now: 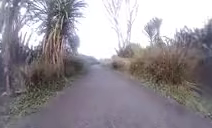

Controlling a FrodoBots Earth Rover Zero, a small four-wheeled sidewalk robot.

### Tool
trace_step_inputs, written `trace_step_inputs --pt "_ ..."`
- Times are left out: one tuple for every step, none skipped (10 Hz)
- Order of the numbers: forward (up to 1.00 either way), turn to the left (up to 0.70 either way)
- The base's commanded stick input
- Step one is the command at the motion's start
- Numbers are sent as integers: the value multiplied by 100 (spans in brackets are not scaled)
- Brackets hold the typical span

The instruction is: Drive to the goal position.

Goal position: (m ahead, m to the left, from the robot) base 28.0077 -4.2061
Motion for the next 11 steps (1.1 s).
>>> trace_step_inputs --pt "70 -14" --pt "70 0" --pt "70 0" --pt "70 0" --pt "70 0" --pt "70 0" --pt "70 0" --pt "70 0" --pt "70 0" --pt "70 0" --pt "70 0"
